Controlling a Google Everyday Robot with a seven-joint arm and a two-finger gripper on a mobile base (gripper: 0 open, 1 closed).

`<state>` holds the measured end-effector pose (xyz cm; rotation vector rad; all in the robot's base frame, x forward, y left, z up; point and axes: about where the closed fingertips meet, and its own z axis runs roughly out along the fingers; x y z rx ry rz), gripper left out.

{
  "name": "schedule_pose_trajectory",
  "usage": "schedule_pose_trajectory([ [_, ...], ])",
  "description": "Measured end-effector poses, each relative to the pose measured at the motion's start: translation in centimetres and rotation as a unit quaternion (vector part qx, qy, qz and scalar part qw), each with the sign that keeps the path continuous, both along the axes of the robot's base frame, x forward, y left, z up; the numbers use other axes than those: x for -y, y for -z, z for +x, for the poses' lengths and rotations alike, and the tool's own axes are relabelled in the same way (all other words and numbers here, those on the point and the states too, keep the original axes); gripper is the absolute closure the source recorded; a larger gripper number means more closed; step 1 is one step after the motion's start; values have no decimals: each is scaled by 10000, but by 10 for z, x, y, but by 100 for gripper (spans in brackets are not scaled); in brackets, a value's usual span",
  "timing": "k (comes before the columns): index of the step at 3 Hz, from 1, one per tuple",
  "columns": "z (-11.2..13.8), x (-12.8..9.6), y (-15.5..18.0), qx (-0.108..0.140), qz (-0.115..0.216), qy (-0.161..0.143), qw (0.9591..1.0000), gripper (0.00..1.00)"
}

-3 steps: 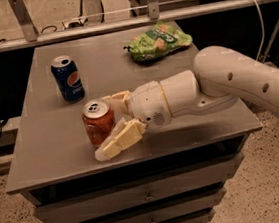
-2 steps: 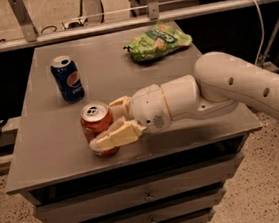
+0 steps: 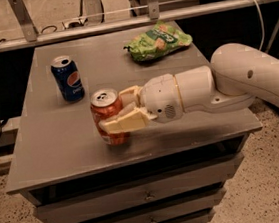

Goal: Move coke can near green rice chip bag

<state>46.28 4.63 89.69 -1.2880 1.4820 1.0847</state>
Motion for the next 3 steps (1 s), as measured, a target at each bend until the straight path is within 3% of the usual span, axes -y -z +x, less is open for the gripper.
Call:
schedule_pose_trajectory([
  [1, 20, 38, -35, 429, -64, 284, 9987, 100],
  [2, 27, 43, -51, 580, -19, 354, 9977, 100],
  [3, 27, 43, -51, 580, -19, 353, 9977, 100],
])
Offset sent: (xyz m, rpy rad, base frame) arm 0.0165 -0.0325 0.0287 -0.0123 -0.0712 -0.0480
